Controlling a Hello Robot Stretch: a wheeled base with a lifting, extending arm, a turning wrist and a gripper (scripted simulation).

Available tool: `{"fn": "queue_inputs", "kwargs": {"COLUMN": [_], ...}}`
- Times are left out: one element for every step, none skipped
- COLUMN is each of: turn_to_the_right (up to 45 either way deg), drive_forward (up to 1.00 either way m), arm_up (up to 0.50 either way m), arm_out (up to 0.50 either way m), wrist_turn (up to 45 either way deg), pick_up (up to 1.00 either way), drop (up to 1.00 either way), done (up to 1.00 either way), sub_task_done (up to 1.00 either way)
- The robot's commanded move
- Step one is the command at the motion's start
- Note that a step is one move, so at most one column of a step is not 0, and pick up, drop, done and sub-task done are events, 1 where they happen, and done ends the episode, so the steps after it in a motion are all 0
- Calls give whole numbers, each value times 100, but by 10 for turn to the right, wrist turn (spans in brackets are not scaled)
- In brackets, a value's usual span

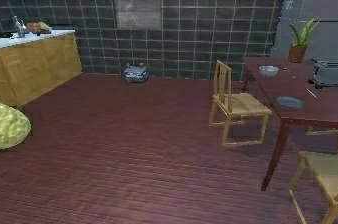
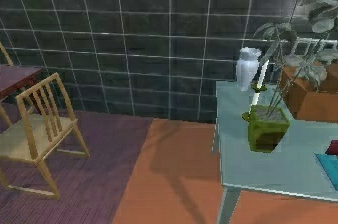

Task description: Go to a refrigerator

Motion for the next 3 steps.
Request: {"fn": "queue_inputs", "kwargs": {"turn_to_the_right": [0,0,90], "drive_forward": [100,75,0], "arm_up": [0,0,0], "arm_out": [0,0,0], "wrist_turn": [0,0,0], "pick_up": [0,0,0], "drop": [0,0,0], "done": [0,0,0], "sub_task_done": [0,0,0]}}
